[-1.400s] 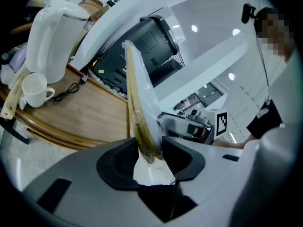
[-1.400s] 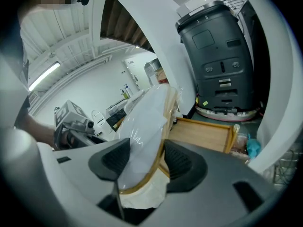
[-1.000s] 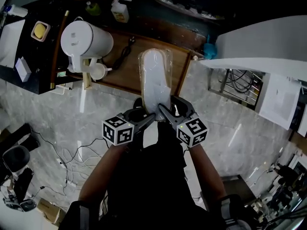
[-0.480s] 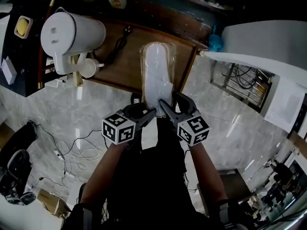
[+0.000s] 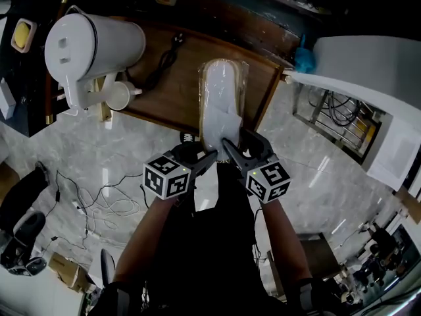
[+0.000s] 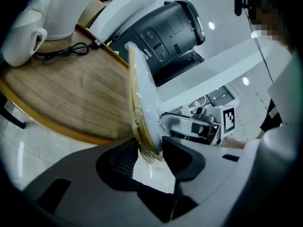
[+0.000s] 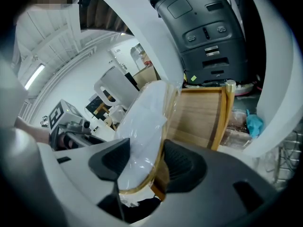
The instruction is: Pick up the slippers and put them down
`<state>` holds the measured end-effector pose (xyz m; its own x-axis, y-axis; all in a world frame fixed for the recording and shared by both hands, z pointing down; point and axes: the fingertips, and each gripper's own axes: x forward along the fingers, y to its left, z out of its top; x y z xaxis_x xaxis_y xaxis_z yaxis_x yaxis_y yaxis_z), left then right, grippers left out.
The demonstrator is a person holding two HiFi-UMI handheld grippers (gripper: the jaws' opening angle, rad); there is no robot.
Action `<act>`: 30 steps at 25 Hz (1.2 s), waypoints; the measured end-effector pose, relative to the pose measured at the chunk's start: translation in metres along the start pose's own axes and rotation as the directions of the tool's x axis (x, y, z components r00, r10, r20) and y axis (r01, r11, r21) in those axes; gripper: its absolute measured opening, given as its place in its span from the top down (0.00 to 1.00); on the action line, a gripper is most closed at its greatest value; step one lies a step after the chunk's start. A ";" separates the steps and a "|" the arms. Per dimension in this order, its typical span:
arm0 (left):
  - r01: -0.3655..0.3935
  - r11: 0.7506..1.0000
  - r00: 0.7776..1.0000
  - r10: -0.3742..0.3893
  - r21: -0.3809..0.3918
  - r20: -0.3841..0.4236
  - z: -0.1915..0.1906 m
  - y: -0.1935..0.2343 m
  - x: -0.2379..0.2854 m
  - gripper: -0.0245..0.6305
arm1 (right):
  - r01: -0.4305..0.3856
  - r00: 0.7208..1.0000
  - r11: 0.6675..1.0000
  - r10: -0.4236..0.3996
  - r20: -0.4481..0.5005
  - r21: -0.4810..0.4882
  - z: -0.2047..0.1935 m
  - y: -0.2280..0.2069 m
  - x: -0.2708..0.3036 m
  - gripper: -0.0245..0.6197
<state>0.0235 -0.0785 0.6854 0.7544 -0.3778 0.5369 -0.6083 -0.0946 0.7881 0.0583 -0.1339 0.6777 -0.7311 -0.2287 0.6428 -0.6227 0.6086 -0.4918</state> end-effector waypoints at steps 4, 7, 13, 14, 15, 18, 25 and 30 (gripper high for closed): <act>0.017 0.997 1.000 -0.017 -0.075 -0.007 0.001 0.007 0.005 0.72 | 0.010 1.000 1.000 -0.010 -0.014 -0.011 0.002 -0.004 0.005 0.61; 0.037 0.991 0.999 -0.039 -0.132 -0.012 0.001 0.011 0.009 0.72 | 0.023 0.999 0.999 -0.024 -0.042 -0.038 0.002 -0.007 0.009 0.61; 0.029 0.977 0.998 -0.041 -0.213 -0.052 -0.004 0.022 0.010 0.70 | 0.066 0.992 0.996 -0.072 -0.100 -0.068 -0.005 -0.010 0.013 0.61; 0.023 0.974 0.998 -0.037 -0.225 -0.057 -0.005 0.024 0.009 0.69 | 0.074 0.991 0.994 -0.082 -0.108 -0.075 -0.007 -0.011 0.013 0.61; 0.018 0.972 0.997 -0.033 -0.236 -0.063 -0.006 0.026 0.007 0.69 | 0.080 0.989 0.993 -0.089 -0.116 -0.084 -0.008 -0.010 0.014 0.61; -0.020 0.968 0.997 -0.001 -0.251 -0.082 -0.009 0.035 0.005 0.69 | 0.075 0.988 0.993 -0.087 -0.130 -0.094 -0.011 -0.008 0.015 0.61; -0.052 0.964 0.994 0.026 -0.260 -0.103 -0.017 0.039 -0.001 0.68 | 0.079 0.991 0.995 -0.085 -0.101 -0.058 -0.007 -0.010 0.005 0.61; -0.085 0.951 0.991 0.050 -0.299 -0.123 -0.020 0.041 -0.009 0.51 | 0.067 0.994 0.996 -0.073 -0.082 -0.067 0.003 0.000 -0.008 0.61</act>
<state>-0.0033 -0.0604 0.7192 0.7477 -0.2656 0.6086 -0.5686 0.2172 0.7934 0.0632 -0.1342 0.6709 -0.6589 -0.2095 0.7225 -0.6505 0.6411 -0.4073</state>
